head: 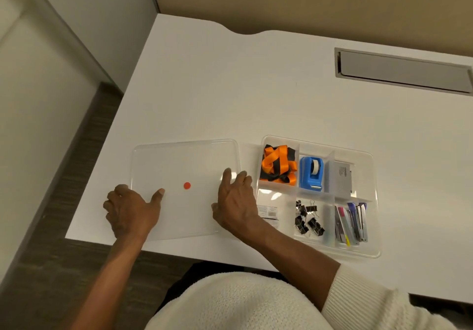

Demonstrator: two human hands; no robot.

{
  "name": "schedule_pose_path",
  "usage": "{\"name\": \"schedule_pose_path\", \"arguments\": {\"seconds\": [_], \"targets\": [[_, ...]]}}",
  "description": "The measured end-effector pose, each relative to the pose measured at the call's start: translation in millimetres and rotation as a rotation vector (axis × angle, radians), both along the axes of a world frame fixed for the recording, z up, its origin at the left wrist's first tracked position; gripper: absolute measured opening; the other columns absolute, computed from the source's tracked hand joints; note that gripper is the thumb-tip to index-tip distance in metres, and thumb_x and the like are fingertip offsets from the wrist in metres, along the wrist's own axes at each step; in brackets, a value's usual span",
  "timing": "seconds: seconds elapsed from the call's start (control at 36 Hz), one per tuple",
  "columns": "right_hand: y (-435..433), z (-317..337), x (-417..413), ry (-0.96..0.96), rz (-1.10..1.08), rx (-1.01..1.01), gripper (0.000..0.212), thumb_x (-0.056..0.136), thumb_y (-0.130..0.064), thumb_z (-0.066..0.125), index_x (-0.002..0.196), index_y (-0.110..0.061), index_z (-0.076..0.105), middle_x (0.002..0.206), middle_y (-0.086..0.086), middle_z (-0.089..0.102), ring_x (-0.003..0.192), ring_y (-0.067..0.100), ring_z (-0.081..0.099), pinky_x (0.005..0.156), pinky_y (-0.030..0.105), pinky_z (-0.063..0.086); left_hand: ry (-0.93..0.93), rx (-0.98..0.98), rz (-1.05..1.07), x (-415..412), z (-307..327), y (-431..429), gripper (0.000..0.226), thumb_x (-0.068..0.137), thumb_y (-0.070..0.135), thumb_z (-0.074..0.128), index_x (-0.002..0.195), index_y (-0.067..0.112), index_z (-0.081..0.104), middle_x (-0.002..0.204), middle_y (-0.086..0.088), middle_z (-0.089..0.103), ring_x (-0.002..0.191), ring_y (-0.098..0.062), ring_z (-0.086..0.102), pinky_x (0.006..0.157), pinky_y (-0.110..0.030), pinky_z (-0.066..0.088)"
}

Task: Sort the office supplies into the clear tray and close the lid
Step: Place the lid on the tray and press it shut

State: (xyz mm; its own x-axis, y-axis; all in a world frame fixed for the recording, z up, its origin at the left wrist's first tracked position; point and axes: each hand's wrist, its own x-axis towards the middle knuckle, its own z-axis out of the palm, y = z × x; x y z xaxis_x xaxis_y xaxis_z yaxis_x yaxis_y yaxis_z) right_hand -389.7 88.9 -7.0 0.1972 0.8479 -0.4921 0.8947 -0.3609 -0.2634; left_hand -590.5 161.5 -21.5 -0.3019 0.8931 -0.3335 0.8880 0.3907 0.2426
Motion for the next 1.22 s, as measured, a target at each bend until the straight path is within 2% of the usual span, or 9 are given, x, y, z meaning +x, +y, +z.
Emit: {"name": "schedule_pose_path", "arguments": {"seconds": [0.14, 0.28, 0.44, 0.61, 0.67, 0.75, 0.83, 0.97, 1.22], "targets": [[5.7, -7.4, -8.6, 0.050, -0.130, 0.096, 0.098, 0.086, -0.041, 0.075, 0.156, -0.009, 0.015, 0.147, 0.028, 0.035, 0.134, 0.042, 0.038, 0.103, 0.047, 0.047, -0.070, 0.029, 0.002, 0.8, 2.3, 8.3, 0.086, 0.082, 0.051, 0.081, 0.139, 0.000, 0.042, 0.142, -0.026, 0.048, 0.132, -0.045, 0.045, 0.101, -0.060, 0.048], [13.4, -3.5, -9.0, 0.200, -0.283, 0.141, 0.090, 0.086, -0.048, 0.073, 0.153, -0.015, 0.024, 0.144, 0.017, 0.036, 0.132, 0.033, 0.035, 0.104, 0.044, 0.044, -0.042, -0.015, 0.050, 1.9, 5.2, 25.4, 0.093, 0.080, 0.055, 0.081, 0.141, -0.004, 0.043, 0.144, -0.028, 0.048, 0.133, -0.048, 0.045, 0.103, -0.064, 0.047], [19.9, 8.9, -2.9, 0.423, -0.500, 0.172, 0.099, 0.077, -0.060, 0.077, 0.155, -0.021, 0.030, 0.145, 0.011, 0.038, 0.140, 0.030, 0.031, 0.109, 0.043, 0.040, -0.028, -0.002, 0.135, -6.7, 15.0, 43.5, 0.098, 0.075, 0.059, 0.083, 0.138, -0.006, 0.046, 0.148, -0.032, 0.039, 0.139, -0.050, 0.036, 0.104, -0.068, 0.044], [13.7, 33.5, -0.1, 0.511, -0.507, 0.326, 0.100, 0.077, -0.061, 0.077, 0.157, -0.021, 0.033, 0.144, 0.004, 0.036, 0.139, 0.021, 0.031, 0.102, 0.029, 0.036, -0.055, 0.119, 0.170, -17.4, 30.7, 47.2, 0.096, 0.075, 0.061, 0.082, 0.141, -0.001, 0.052, 0.147, -0.031, 0.040, 0.139, -0.049, 0.035, 0.099, -0.066, 0.047], [6.8, 43.9, 7.3, 0.495, -0.486, 0.390, 0.096, 0.078, -0.061, 0.076, 0.155, -0.021, 0.037, 0.141, 0.002, 0.037, 0.136, 0.019, 0.034, 0.099, 0.026, 0.035, -0.079, 0.158, 0.166, -15.7, 34.5, 46.3, 0.095, 0.074, 0.065, 0.081, 0.140, 0.002, 0.055, 0.145, -0.030, 0.045, 0.137, -0.049, 0.038, 0.100, -0.066, 0.047], [-9.4, 54.1, 26.5, 0.397, -0.437, 0.503, 0.095, 0.075, -0.067, 0.073, 0.153, -0.023, 0.041, 0.139, 0.003, 0.037, 0.135, 0.021, 0.034, 0.105, 0.034, 0.042, -0.182, 0.165, 0.168, 1.4, 40.8, 38.7, 0.099, 0.066, 0.079, 0.075, 0.137, 0.012, 0.058, 0.143, -0.022, 0.052, 0.133, -0.045, 0.049, 0.097, -0.065, 0.052], [-28.9, 56.1, 54.3, 0.301, -0.436, 0.591, 0.095, 0.071, -0.072, 0.069, 0.149, -0.025, 0.046, 0.138, 0.006, 0.037, 0.133, 0.023, 0.033, 0.104, 0.035, 0.042, -0.255, 0.172, 0.120, 35.7, 44.9, 21.8, 0.089, 0.072, 0.069, 0.079, 0.137, 0.012, 0.057, 0.142, -0.019, 0.050, 0.133, -0.041, 0.046, 0.100, -0.062, 0.051], [-69.6, 51.3, 110.3, 0.218, -0.562, 0.656, 0.076, 0.067, -0.070, 0.069, 0.132, -0.033, 0.059, 0.127, 0.005, 0.044, 0.126, 0.024, 0.040, 0.095, 0.034, 0.046, -0.318, 0.189, -0.017, 99.8, 44.8, -11.7, 0.081, 0.075, 0.064, 0.080, 0.132, 0.010, 0.059, 0.133, -0.014, 0.054, 0.127, -0.034, 0.050, 0.093, -0.055, 0.054], [-144.8, 31.2, 189.9, 0.054, -0.714, 0.596, 0.072, 0.071, -0.063, 0.080, 0.133, -0.030, 0.061, 0.136, 0.006, 0.046, 0.127, 0.022, 0.042, 0.088, 0.031, 0.049, -0.386, 0.143, -0.288, 186.8, 35.9, -64.1, 0.074, 0.076, 0.053, 0.084, 0.130, 0.010, 0.059, 0.127, -0.010, 0.054, 0.122, -0.030, 0.052, 0.092, -0.044, 0.053]]}}
